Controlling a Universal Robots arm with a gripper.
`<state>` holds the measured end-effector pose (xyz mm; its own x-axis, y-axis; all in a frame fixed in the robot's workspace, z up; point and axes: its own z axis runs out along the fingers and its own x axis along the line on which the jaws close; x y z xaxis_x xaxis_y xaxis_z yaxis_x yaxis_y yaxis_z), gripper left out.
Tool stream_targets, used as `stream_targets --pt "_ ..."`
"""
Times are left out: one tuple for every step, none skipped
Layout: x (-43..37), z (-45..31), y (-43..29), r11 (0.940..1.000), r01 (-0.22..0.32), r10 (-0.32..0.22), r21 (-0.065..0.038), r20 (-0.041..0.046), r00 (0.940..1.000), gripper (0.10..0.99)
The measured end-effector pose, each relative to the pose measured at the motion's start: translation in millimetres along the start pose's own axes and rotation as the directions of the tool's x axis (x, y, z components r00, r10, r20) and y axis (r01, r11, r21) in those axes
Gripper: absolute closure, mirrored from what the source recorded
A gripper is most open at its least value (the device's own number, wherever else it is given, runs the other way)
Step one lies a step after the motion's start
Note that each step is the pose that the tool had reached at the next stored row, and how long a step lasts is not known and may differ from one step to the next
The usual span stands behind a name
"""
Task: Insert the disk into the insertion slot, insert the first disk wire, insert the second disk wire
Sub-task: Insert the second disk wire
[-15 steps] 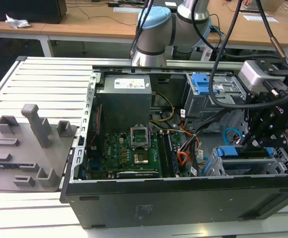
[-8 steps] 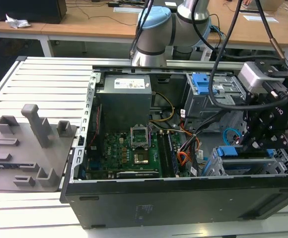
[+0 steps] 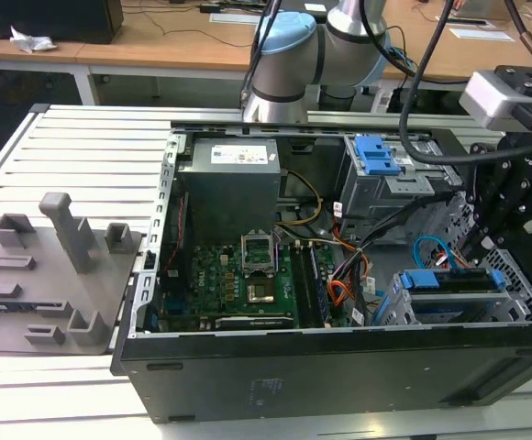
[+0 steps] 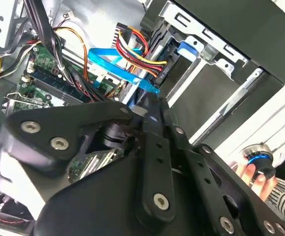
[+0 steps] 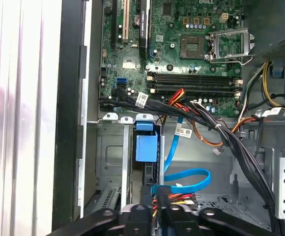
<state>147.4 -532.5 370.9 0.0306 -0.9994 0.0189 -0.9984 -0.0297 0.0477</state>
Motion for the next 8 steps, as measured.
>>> stream_targets --pt "0.0 -0.2 0.0 1.0000 0.000 0.000 0.000 -0.0003 1.0000 0.980" --pt "0.0 -0.2 0.0 1.0000 0.000 0.000 0.000 -0.0003 1.0000 0.980" --pt "0.0 -0.2 0.0 1.0000 0.000 0.000 0.000 -0.0003 1.0000 0.980" --pt "0.0 -0.2 0.0 1.0000 0.000 0.000 0.000 -0.0003 1.0000 0.980" --pt "0.0 -0.3 0.0 1.0000 0.000 0.000 0.000 -0.0003 1.0000 0.980" --pt "0.0 -0.4 1.3 1.0000 0.000 0.000 0.000 -0.0006 1.0000 0.980" --pt "-0.2 0.2 8.6 1.0000 0.000 0.000 0.000 -0.0005 1.0000 0.980" --pt "-0.4 1.0 13.8 1.0000 0.000 0.000 0.000 -0.0004 1.0000 0.980"
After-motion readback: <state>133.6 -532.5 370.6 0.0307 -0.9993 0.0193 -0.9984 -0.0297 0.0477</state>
